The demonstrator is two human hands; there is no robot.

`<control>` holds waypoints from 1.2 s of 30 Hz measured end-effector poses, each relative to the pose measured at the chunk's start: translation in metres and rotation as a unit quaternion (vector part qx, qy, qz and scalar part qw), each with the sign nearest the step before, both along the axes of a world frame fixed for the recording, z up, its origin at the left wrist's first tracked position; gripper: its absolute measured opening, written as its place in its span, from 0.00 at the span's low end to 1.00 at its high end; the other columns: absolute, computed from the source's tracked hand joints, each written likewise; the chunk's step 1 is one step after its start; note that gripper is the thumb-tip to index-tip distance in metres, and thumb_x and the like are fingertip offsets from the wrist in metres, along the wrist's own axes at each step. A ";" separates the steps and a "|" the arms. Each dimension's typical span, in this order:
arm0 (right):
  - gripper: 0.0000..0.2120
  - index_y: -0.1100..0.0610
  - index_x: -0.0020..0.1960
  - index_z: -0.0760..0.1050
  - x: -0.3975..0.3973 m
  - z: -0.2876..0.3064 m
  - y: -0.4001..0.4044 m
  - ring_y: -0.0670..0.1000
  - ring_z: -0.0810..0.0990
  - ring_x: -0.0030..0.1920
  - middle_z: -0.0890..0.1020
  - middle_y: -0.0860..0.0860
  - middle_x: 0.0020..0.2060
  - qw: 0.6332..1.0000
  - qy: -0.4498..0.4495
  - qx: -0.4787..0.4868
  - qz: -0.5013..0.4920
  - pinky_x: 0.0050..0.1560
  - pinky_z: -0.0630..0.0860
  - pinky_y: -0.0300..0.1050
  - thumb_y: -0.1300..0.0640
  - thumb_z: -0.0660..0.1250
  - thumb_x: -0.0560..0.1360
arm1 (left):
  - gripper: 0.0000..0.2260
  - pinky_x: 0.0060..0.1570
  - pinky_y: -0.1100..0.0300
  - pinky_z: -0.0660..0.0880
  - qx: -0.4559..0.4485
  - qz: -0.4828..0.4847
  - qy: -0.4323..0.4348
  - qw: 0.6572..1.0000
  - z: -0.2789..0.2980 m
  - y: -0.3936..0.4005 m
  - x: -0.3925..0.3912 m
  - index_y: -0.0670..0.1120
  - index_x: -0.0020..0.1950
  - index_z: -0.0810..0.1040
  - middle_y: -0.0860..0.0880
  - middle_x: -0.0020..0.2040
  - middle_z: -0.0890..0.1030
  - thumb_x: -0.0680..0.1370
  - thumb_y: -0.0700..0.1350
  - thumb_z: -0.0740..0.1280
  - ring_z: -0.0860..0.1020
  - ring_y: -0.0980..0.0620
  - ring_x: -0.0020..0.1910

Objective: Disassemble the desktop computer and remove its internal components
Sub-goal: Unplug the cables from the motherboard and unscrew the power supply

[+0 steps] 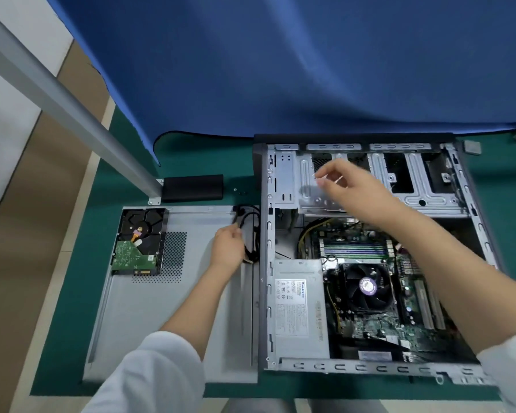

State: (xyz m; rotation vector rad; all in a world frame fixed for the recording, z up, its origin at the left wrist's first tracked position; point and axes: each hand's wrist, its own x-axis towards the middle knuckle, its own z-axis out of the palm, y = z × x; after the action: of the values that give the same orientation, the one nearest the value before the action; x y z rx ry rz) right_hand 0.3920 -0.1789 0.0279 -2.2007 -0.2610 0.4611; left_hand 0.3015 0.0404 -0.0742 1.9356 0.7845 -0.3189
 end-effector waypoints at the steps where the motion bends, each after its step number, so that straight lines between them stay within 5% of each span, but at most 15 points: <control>1: 0.04 0.43 0.46 0.73 -0.001 0.003 -0.012 0.40 0.74 0.34 0.78 0.45 0.42 1.000 -0.006 0.002 -0.027 0.30 0.69 0.30 0.51 0.62 0.78 | 0.16 0.68 0.56 0.64 -0.008 0.010 -0.012 1.000 0.006 0.001 -0.005 0.38 0.69 0.70 0.41 0.67 0.73 0.83 0.39 0.54 0.71 0.44 0.66; 6: 0.05 0.47 0.43 0.73 -0.014 0.001 -0.064 0.47 0.73 0.32 0.76 0.50 0.36 0.995 0.016 -0.043 -0.091 0.27 0.67 0.33 0.54 0.64 0.78 | 0.21 0.70 0.53 0.62 -0.093 0.040 -0.054 0.993 0.048 -0.023 -0.031 0.46 0.71 0.70 0.47 0.68 0.73 0.83 0.54 0.51 0.70 0.49 0.67; 11: 0.05 0.51 0.49 0.72 -0.024 -0.006 -0.071 0.46 0.74 0.30 0.77 0.47 0.36 0.991 0.037 -0.115 -0.063 0.27 0.65 0.39 0.50 0.66 0.76 | 0.22 0.60 0.66 0.59 -0.033 0.005 -0.096 0.995 0.063 -0.073 -0.053 0.49 0.74 0.63 0.59 0.62 0.69 0.83 0.56 0.48 0.65 0.62 0.62; 16: 0.06 0.51 0.49 0.71 -0.024 -0.006 -0.066 0.49 0.75 0.35 0.74 0.48 0.36 0.985 -0.016 -0.173 0.014 0.32 0.68 0.42 0.51 0.67 0.76 | 0.20 0.45 0.54 0.70 0.133 0.006 -0.081 0.988 0.057 -0.081 -0.053 0.44 0.64 0.68 0.47 0.56 0.77 0.83 0.54 0.46 0.76 0.45 0.51; 22: 0.07 0.47 0.51 0.67 -0.018 -0.006 -0.062 0.54 0.75 0.41 0.69 0.50 0.47 0.955 -0.024 -0.283 0.089 0.45 0.75 0.51 0.46 0.62 0.78 | 0.18 0.38 0.55 0.68 0.187 0.002 -0.075 0.979 0.059 -0.083 -0.052 0.42 0.59 0.69 0.44 0.50 0.77 0.83 0.53 0.46 0.75 0.45 0.42; 31: 0.06 0.50 0.50 0.64 -0.006 -0.010 -0.056 0.49 0.70 0.38 0.69 0.53 0.48 0.939 0.000 -0.317 0.135 0.38 0.66 0.46 0.53 0.61 0.79 | 0.20 0.41 0.56 0.68 0.162 -0.001 -0.074 0.984 0.059 -0.083 -0.053 0.42 0.64 0.68 0.44 0.55 0.76 0.83 0.53 0.46 0.76 0.45 0.47; 36: 0.06 0.55 0.53 0.67 -0.041 0.006 -0.051 0.54 0.72 0.39 0.71 0.52 0.43 0.970 -0.078 -0.217 0.075 0.38 0.65 0.46 0.52 0.58 0.81 | 0.20 0.57 0.57 0.68 0.071 0.004 -0.108 0.992 0.063 -0.081 -0.058 0.46 0.74 0.61 0.47 0.69 0.70 0.84 0.50 0.49 0.72 0.48 0.63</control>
State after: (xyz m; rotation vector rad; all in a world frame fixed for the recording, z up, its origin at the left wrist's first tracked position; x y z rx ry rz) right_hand 0.3515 -0.2299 0.0334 -2.6643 -0.4481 0.4598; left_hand 0.2437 -0.0401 -0.0108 2.0596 0.6864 -0.0472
